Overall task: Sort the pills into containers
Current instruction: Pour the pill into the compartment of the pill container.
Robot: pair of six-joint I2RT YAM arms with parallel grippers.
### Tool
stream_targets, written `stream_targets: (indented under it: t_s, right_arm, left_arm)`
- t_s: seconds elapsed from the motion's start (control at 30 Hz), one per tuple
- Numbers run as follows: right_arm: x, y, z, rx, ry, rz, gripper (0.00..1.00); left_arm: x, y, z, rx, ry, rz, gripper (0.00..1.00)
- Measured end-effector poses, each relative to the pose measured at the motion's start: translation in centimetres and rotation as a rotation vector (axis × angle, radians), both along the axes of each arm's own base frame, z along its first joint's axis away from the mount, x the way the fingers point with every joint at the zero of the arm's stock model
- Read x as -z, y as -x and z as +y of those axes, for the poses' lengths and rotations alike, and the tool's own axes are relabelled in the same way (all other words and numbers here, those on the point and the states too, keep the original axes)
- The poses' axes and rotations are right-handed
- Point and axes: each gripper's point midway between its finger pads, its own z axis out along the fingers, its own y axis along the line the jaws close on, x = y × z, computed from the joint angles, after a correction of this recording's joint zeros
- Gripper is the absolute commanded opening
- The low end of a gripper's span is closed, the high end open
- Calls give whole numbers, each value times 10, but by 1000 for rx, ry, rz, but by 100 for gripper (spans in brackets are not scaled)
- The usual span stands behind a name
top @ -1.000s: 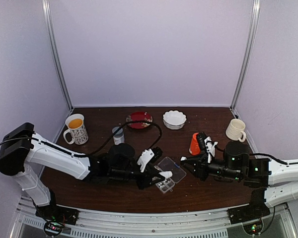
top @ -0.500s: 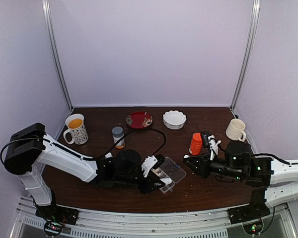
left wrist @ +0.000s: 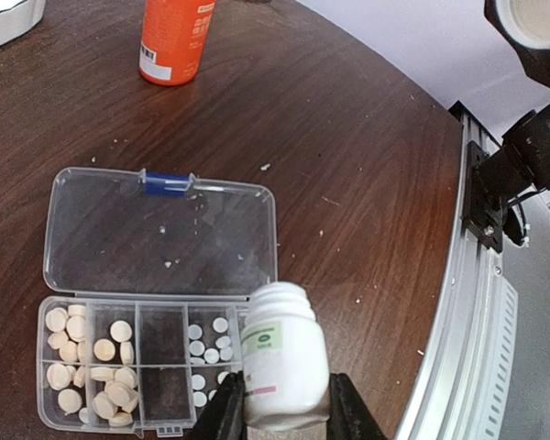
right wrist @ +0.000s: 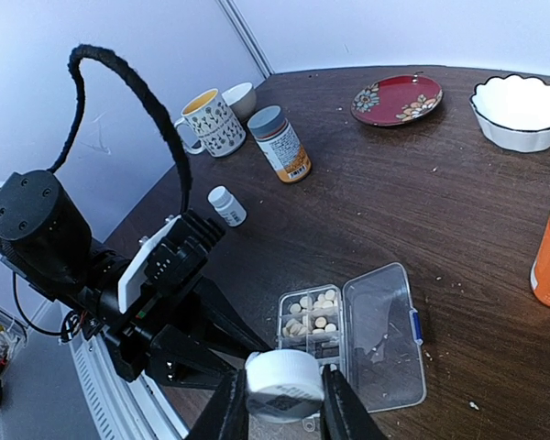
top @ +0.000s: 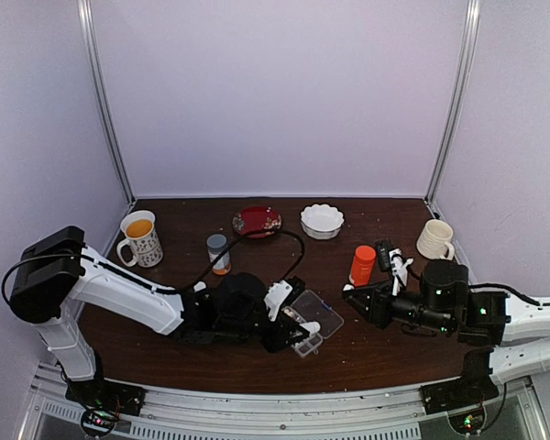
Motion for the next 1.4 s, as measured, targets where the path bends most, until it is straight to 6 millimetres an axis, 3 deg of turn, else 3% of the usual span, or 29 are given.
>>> stream_targets:
  t_s: [0.2,0.57,0.87,1.4]
  right_arm:
    - [7,2,2,-10,11,27,0]
    - [52,13,23,-78,88,155,0]
    - [52,15,29,-94,85,164,0]
    - [75,17,44,-87,110,246,0]
  left_arm:
    - [2,-2,1,-17,-12,8,0]
    - [14,-4,4,-28,-53,11,0]
    - [16,-4,3,-29,-60,22,0]
    - [13,3,-1,16,-73,36,0]
